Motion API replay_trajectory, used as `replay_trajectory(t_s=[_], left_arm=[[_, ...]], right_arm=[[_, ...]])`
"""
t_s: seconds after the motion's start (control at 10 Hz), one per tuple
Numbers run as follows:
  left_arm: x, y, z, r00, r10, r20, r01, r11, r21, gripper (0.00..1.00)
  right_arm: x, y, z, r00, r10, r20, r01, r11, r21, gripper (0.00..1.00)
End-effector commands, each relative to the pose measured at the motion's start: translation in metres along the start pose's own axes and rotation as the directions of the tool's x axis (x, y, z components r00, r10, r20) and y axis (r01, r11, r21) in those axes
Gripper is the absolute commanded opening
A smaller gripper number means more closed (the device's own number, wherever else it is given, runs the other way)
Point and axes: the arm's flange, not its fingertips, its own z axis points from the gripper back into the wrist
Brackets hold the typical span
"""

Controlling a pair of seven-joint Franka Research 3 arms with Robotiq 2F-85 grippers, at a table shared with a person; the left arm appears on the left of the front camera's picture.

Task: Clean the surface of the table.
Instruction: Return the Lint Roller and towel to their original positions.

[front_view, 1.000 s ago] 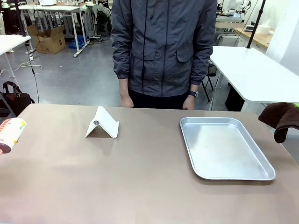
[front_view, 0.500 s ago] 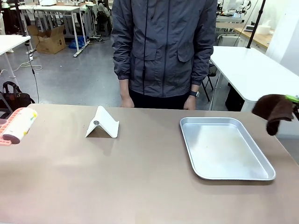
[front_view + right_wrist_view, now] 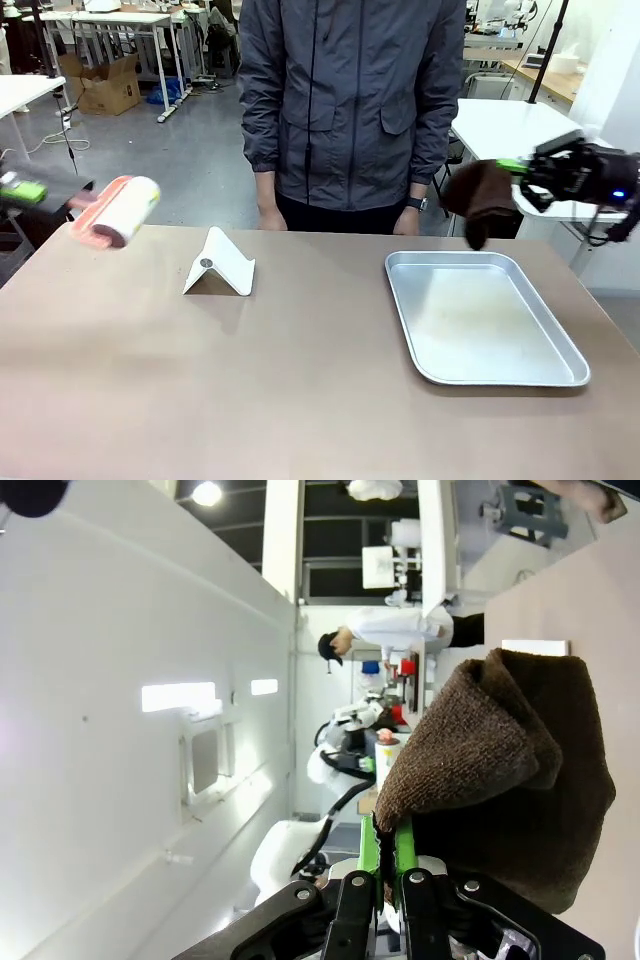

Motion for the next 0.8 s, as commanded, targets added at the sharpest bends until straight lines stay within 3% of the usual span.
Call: replay_trajectory(t_s=[0.0,0.3,0.7], left_arm=[[0.021,-0.036,-0.049,0.994,0.057,0.094,-0.068,0.991,0.116,0.19],[0.081,-0.056,-0.104,0.987,0.084,0.139,-0.123,0.943,0.308,0.19],[0.124,-0.042,-0.175,0.985,0.107,0.133,-0.162,0.839,0.520,0.19]], right_arm=[[-0.010,-0.002,-0.065,0.999,-0.017,0.036,0.019,0.999,-0.050,0.06],[-0.021,-0.033,-0.153,1.000,0.007,-0.023,-0.011,0.986,-0.168,0.06],[-0.023,-0.090,-0.209,0.999,0.023,-0.043,-0.037,0.937,-0.347,0.06]])
